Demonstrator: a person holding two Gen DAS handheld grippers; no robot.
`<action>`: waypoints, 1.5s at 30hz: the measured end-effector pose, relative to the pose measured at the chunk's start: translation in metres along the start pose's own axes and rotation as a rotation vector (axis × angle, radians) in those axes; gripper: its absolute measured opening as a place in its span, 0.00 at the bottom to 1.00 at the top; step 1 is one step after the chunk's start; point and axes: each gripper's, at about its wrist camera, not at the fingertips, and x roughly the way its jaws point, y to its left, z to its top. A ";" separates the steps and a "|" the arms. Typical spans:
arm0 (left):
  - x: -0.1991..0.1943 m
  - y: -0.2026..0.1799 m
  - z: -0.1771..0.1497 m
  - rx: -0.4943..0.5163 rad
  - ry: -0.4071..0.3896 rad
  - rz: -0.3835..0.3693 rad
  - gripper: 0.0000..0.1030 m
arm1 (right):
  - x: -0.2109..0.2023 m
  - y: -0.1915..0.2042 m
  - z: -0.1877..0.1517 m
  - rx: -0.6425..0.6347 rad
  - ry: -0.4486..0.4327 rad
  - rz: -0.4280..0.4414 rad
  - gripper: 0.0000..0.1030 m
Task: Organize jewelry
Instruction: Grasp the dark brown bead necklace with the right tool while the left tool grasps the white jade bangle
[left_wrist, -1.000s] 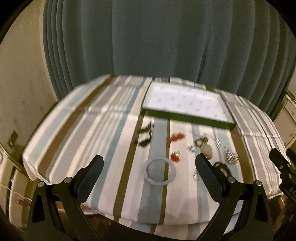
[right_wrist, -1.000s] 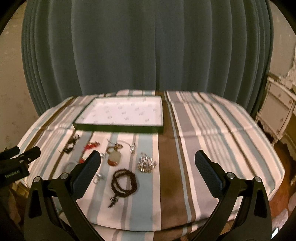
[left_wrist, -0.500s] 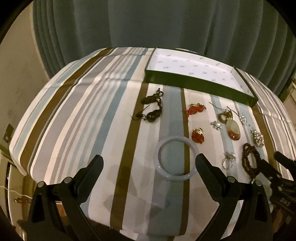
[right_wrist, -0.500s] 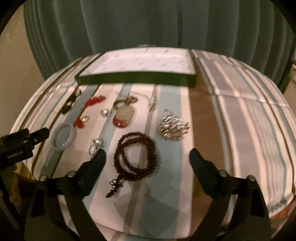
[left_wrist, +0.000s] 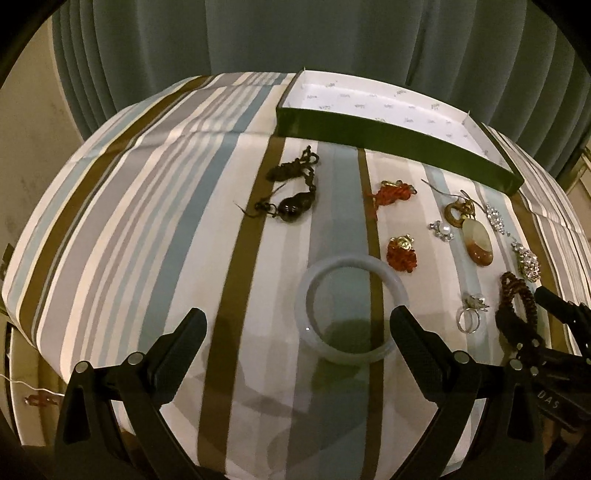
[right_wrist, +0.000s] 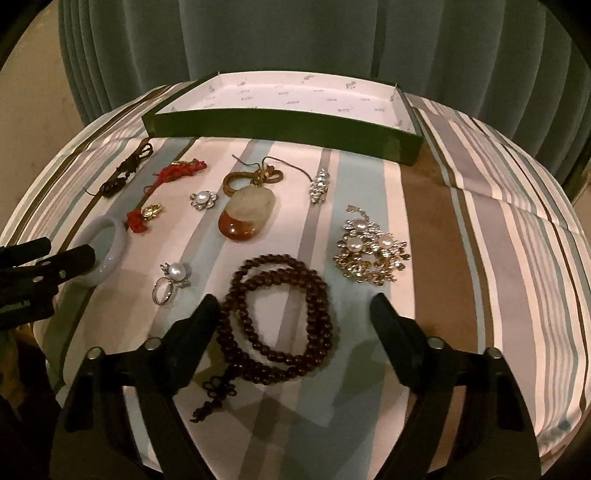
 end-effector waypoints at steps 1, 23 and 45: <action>0.001 -0.001 0.001 -0.003 -0.004 -0.004 0.96 | -0.001 -0.002 0.000 0.002 -0.006 -0.003 0.70; 0.016 -0.030 0.006 0.095 0.021 0.002 0.96 | -0.006 -0.027 -0.001 0.068 -0.035 0.020 0.16; 0.010 -0.034 0.005 0.154 0.009 -0.034 0.68 | -0.006 -0.027 -0.001 0.069 -0.034 0.022 0.16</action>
